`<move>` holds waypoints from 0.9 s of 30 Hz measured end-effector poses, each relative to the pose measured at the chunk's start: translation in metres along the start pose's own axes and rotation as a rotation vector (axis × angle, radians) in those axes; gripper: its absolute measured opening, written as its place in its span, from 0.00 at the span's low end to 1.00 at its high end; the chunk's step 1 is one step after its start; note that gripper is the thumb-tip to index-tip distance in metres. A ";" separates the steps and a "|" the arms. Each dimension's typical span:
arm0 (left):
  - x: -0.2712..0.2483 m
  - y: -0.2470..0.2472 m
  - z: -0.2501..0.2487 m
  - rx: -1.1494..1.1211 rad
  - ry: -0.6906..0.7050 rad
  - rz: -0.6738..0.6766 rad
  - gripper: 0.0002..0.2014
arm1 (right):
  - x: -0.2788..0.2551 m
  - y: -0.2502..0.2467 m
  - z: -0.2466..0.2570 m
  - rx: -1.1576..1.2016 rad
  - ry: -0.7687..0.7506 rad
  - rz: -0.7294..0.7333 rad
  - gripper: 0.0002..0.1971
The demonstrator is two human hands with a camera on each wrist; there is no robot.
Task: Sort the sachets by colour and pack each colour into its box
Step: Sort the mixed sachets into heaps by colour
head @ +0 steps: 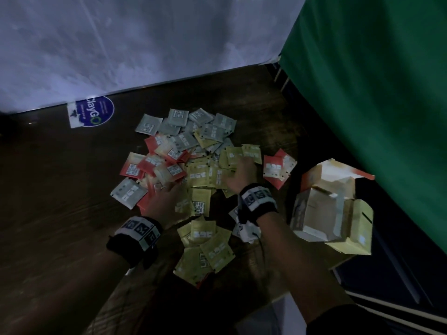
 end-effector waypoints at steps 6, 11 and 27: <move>0.009 0.000 -0.005 -0.134 -0.077 0.030 0.43 | -0.005 0.046 0.034 0.011 0.226 0.188 0.71; 0.013 0.001 -0.003 -0.272 -0.088 0.013 0.43 | 0.013 0.064 0.036 0.028 0.322 0.114 0.72; 0.010 -0.010 -0.005 -0.170 -0.115 0.070 0.29 | -0.006 -0.002 0.035 0.179 0.112 0.224 0.27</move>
Point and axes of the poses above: each hand's wrist, its own x-axis towards the middle knuckle, its own y-axis out of the palm, z = x × y, the point moved 5 cm from there along x, towards the middle knuckle, and after that the axes turned 3 degrees about -y, right-handed, at the moved point
